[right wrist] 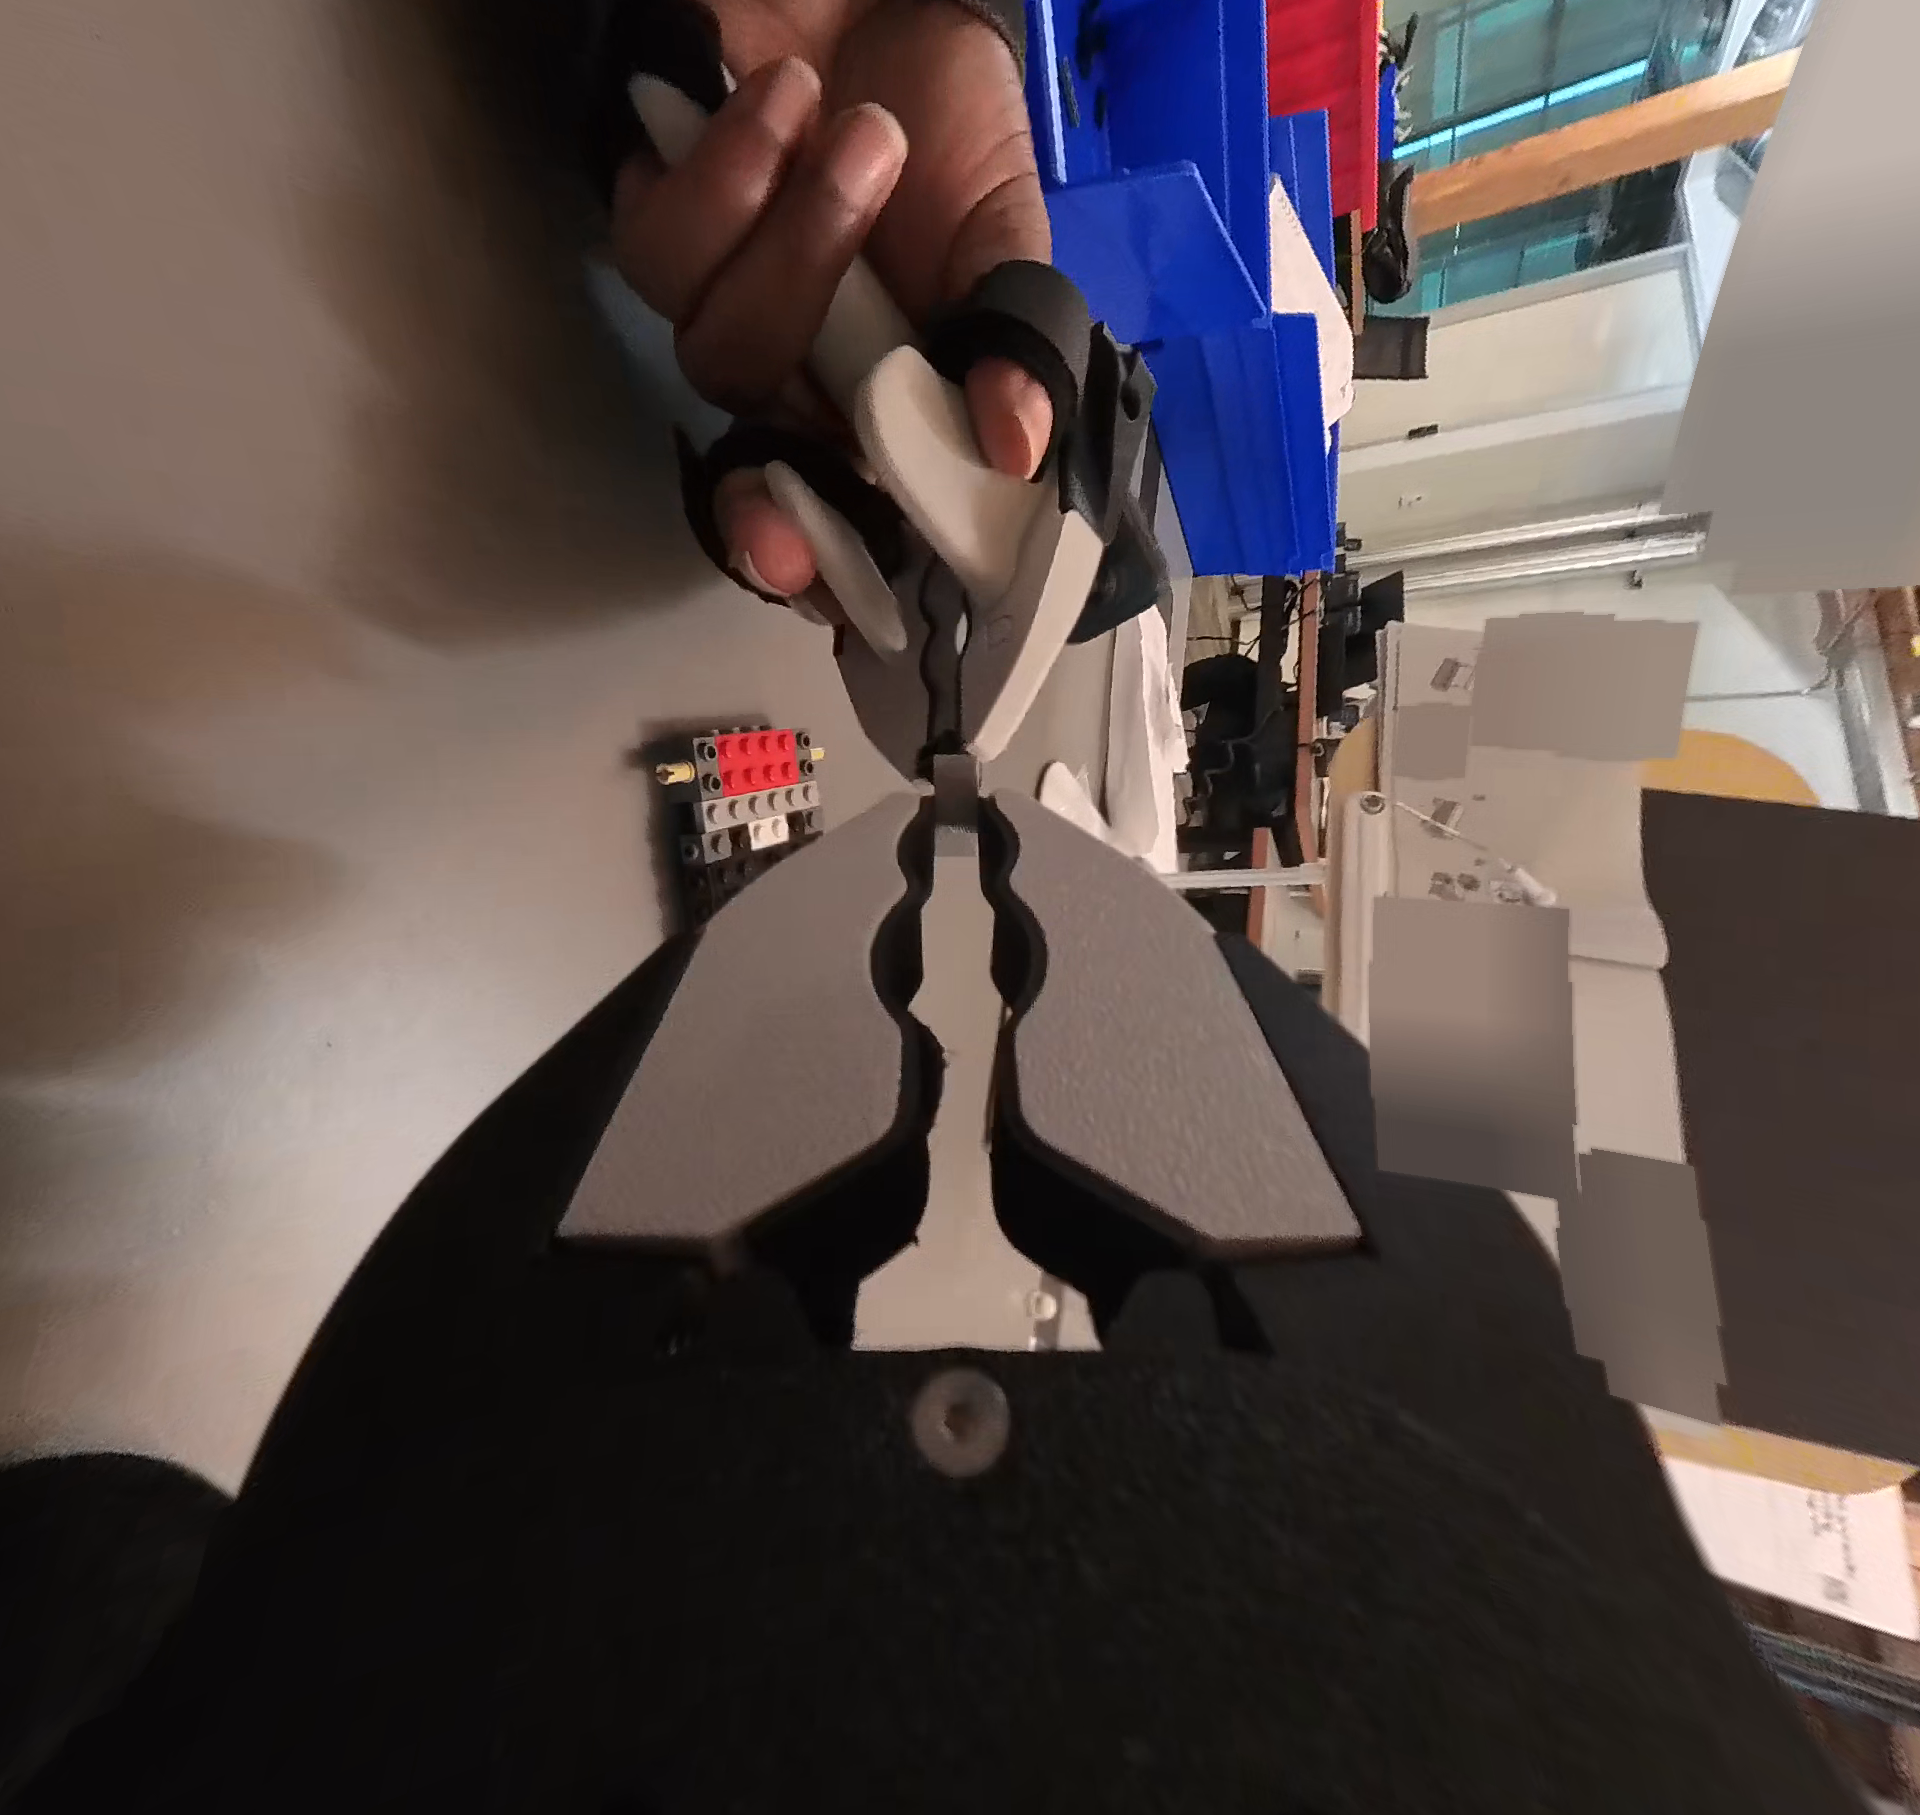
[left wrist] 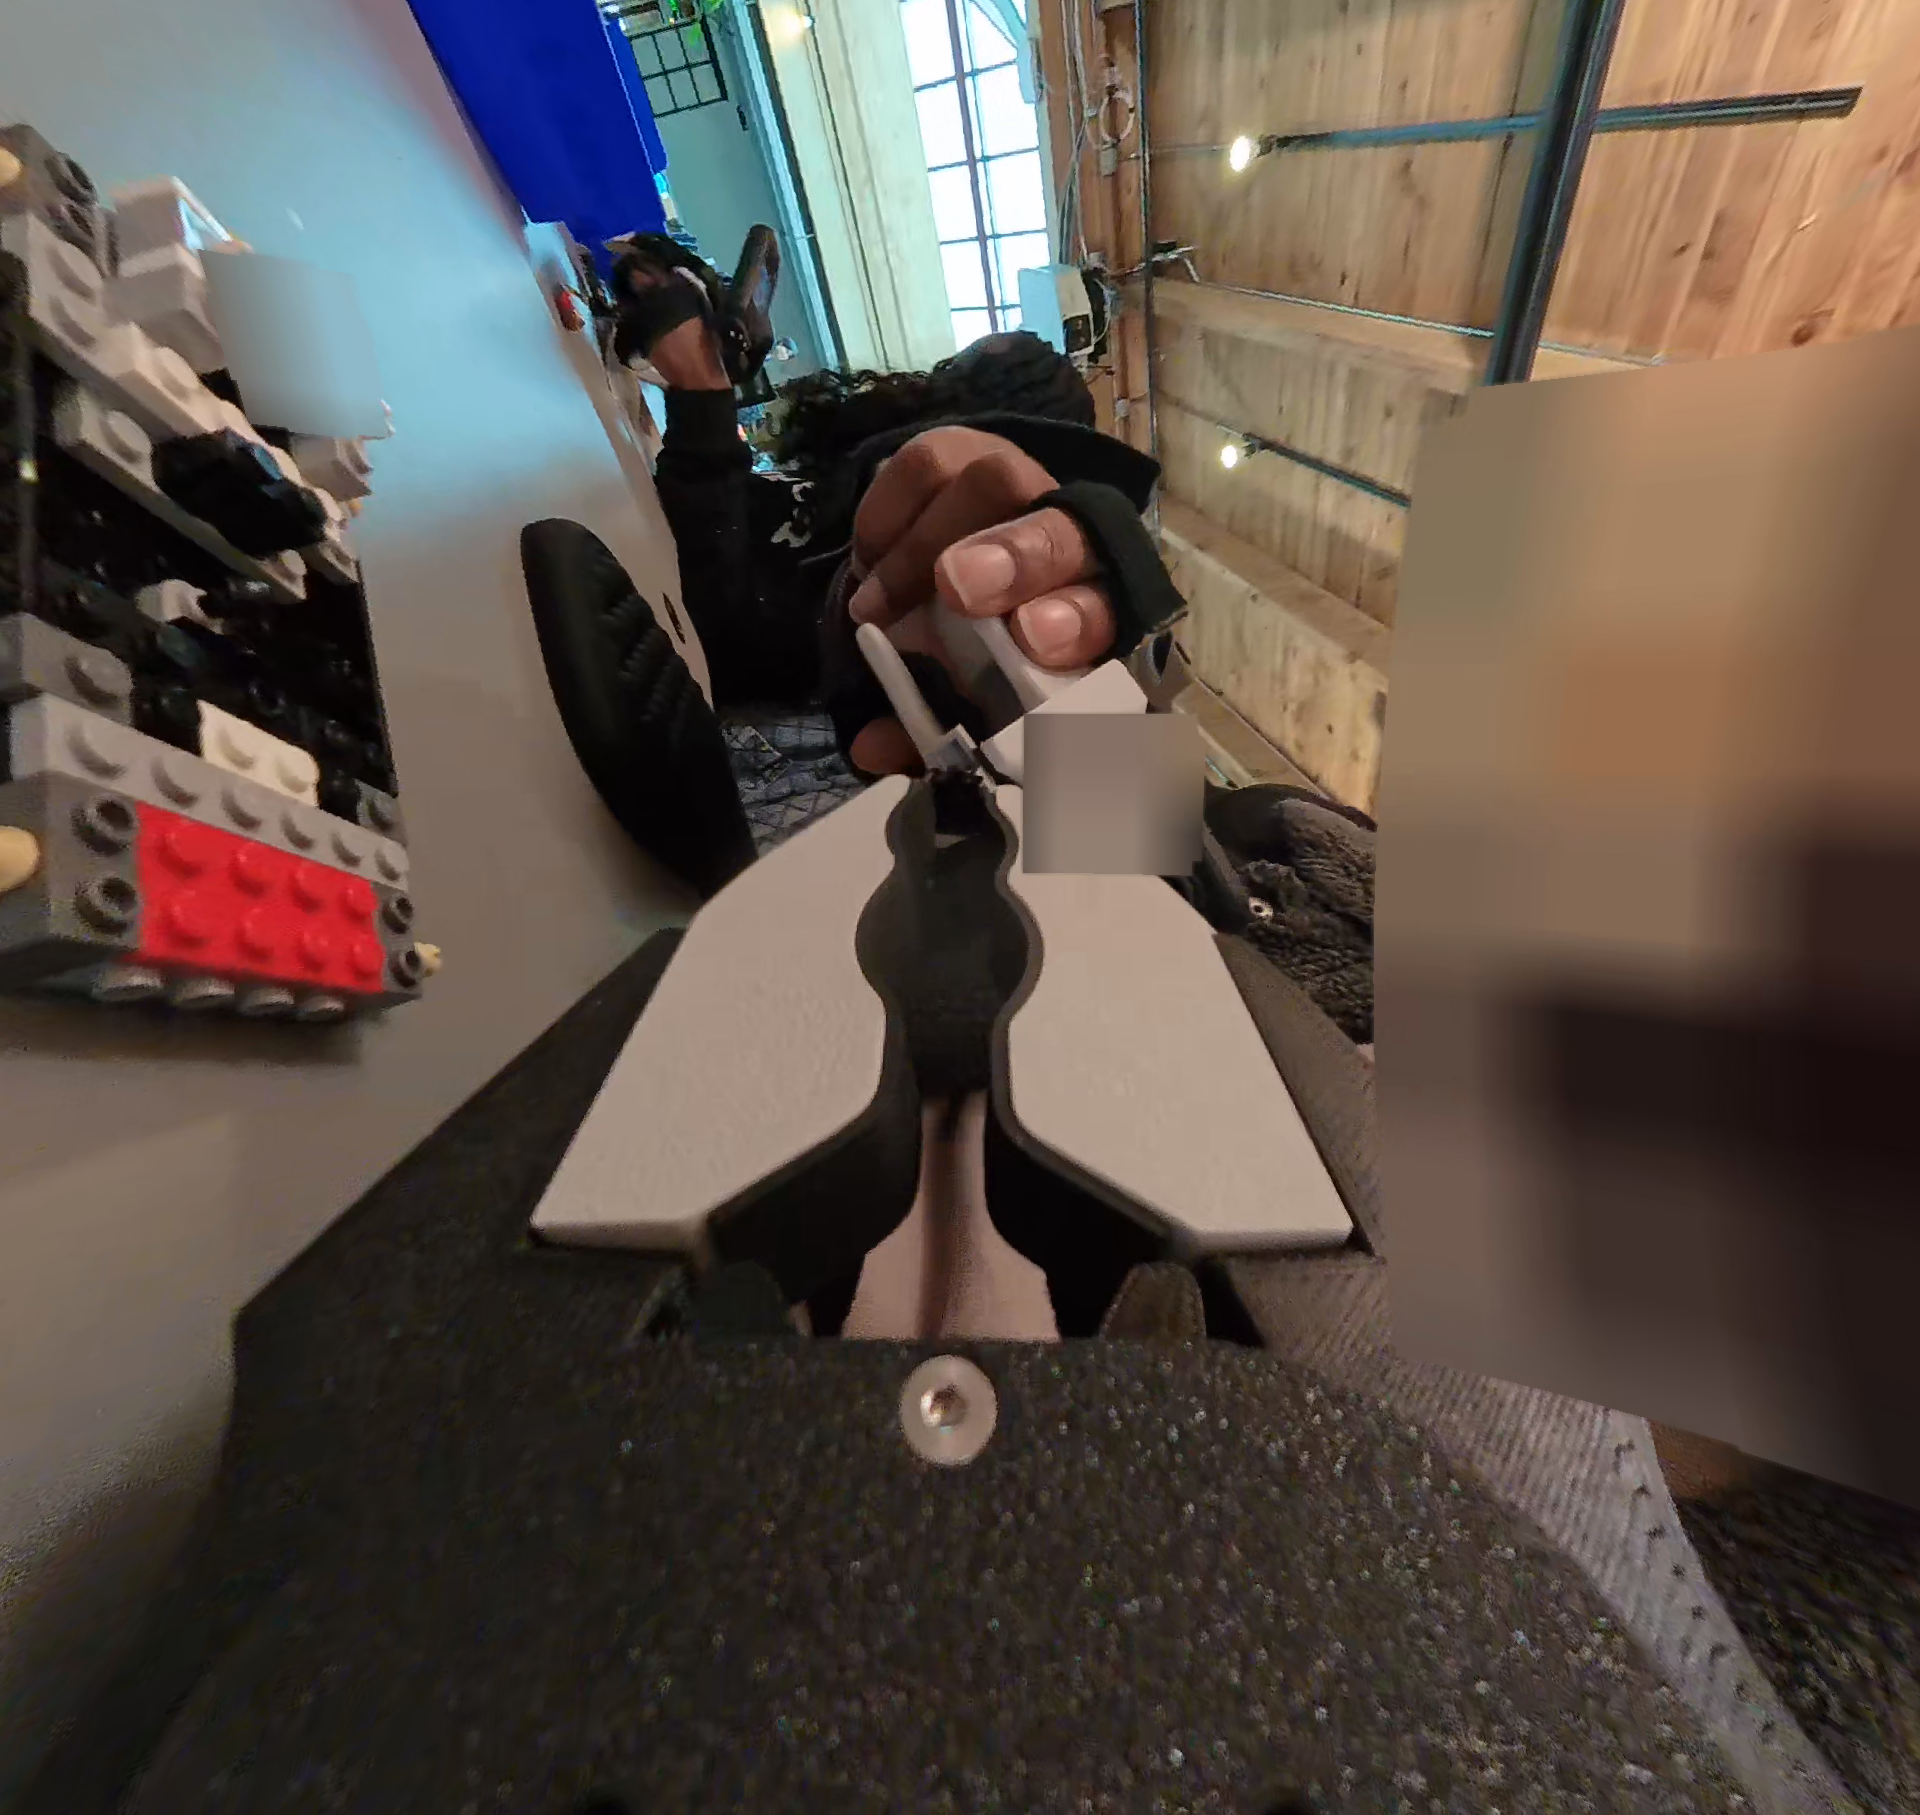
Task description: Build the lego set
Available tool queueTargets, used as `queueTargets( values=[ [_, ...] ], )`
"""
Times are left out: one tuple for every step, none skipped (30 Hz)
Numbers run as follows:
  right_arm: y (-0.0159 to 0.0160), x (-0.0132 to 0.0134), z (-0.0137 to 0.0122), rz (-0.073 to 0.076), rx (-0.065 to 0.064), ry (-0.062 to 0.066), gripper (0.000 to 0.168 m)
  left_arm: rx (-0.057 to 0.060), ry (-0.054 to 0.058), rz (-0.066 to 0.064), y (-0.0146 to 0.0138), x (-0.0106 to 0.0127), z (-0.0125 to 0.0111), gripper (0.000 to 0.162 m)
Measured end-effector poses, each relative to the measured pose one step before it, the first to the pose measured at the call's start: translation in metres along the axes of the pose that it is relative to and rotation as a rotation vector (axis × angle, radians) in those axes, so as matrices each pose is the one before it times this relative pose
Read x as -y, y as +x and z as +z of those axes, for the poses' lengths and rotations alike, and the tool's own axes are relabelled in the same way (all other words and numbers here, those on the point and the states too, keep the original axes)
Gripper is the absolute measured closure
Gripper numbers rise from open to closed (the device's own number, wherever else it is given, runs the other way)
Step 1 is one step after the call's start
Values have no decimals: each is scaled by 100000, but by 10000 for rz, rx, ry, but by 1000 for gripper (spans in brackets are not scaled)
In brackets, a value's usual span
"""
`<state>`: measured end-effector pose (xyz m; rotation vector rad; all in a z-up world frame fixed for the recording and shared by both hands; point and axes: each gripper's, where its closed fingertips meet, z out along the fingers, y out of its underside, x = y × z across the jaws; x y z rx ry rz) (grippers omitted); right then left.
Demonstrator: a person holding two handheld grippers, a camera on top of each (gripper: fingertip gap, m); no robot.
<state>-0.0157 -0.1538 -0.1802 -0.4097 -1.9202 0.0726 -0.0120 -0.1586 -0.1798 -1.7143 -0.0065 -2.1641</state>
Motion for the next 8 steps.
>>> queueTargets(
  values=[
    [39, -2, -16, -266, 16, -19, 161, -77, 1, -111, 62, -16, 14, 154],
    [34, -13, -15, -296, 23, -17, 161, -69, 15, -102, 48, 6, 14, 153],
    [53, -35, -21, -301, 22, -25, 161, -92, 16, -108, 87, 18, 28, 153],
    [1, -33, -24, -317, 61, -23, 161, -75, -2, -88, 62, -12, 15, 153],
    [19, -1, -36, -340, 59, -7, 161, -48, -1, -53, 51, -10, 27, 153],
    [57, -10, -33, -357, 51, -13, 161, -50, 8, -41, 56, -6, 34, 153],
    [62, -13, -25, -364, 45, -11, 161, -55, 17, -54, 68, 10, 19, 153],
    [3, -34, -15, -331, 99, -2, 161, -44, 9, -66, 29, -12, 22, 153]
  ],
)
